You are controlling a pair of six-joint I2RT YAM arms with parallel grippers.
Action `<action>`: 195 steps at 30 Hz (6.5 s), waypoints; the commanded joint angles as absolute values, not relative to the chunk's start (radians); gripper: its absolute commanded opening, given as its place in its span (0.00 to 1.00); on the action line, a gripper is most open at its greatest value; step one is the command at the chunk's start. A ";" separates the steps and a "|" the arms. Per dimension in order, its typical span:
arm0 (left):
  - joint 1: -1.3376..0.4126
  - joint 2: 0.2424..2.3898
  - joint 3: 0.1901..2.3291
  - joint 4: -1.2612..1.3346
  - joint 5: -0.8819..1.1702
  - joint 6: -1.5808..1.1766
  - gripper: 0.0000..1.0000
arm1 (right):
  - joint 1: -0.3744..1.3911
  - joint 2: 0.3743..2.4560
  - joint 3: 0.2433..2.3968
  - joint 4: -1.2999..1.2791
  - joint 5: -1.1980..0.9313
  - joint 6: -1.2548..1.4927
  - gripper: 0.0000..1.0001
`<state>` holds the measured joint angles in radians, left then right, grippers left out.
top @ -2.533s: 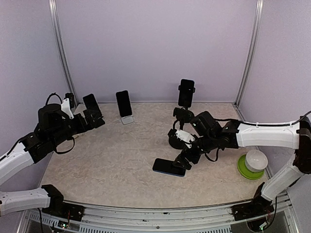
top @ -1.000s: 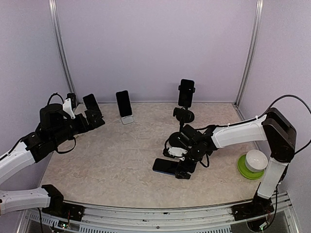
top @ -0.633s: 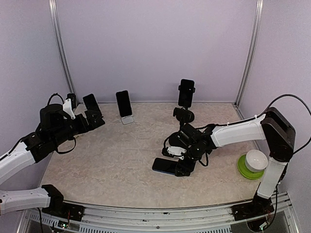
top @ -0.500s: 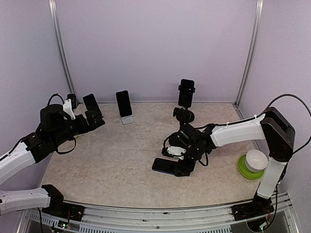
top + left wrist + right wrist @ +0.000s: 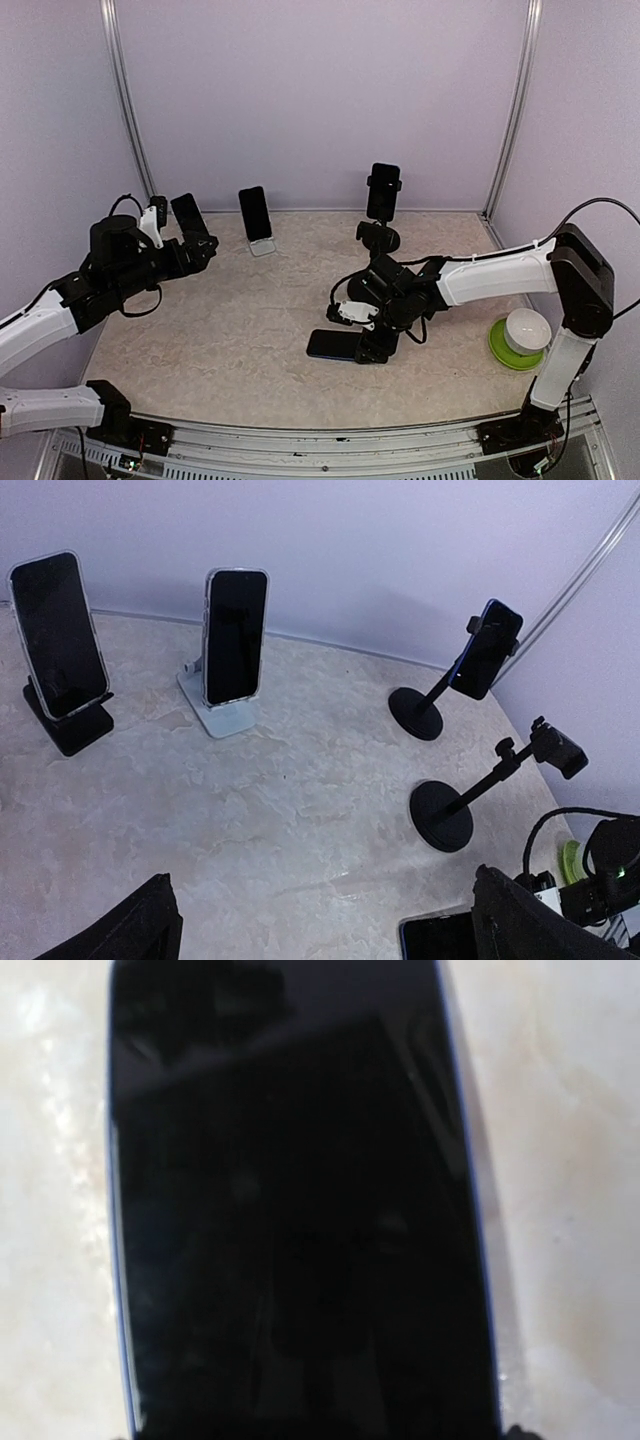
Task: Place the phone on the phone stand
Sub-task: Pick up the phone at the center of the board, then pass from the right arm to the left
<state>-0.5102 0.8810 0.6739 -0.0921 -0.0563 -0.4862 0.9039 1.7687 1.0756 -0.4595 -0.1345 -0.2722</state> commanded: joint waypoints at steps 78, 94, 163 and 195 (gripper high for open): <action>-0.517 1.154 0.685 0.031 0.377 -0.484 0.99 | 1.034 2.103 1.426 -0.894 -0.022 -0.305 0.68; -0.518 1.148 0.671 0.032 0.379 -0.489 0.99 | 1.071 1.945 1.388 -0.749 0.062 -0.355 0.47; -0.748 1.405 0.730 0.136 0.712 -0.465 0.00 | 1.266 1.641 1.208 -0.361 0.488 -0.594 0.57; -0.752 1.049 0.626 0.269 0.502 -0.422 0.00 | 1.097 1.197 1.009 0.039 -0.017 -0.183 1.00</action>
<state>-0.7433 1.1229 0.6533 0.1444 0.5369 -0.4397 1.1526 1.2888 1.0584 -0.1146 0.1307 -0.3233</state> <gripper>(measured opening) 0.048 0.999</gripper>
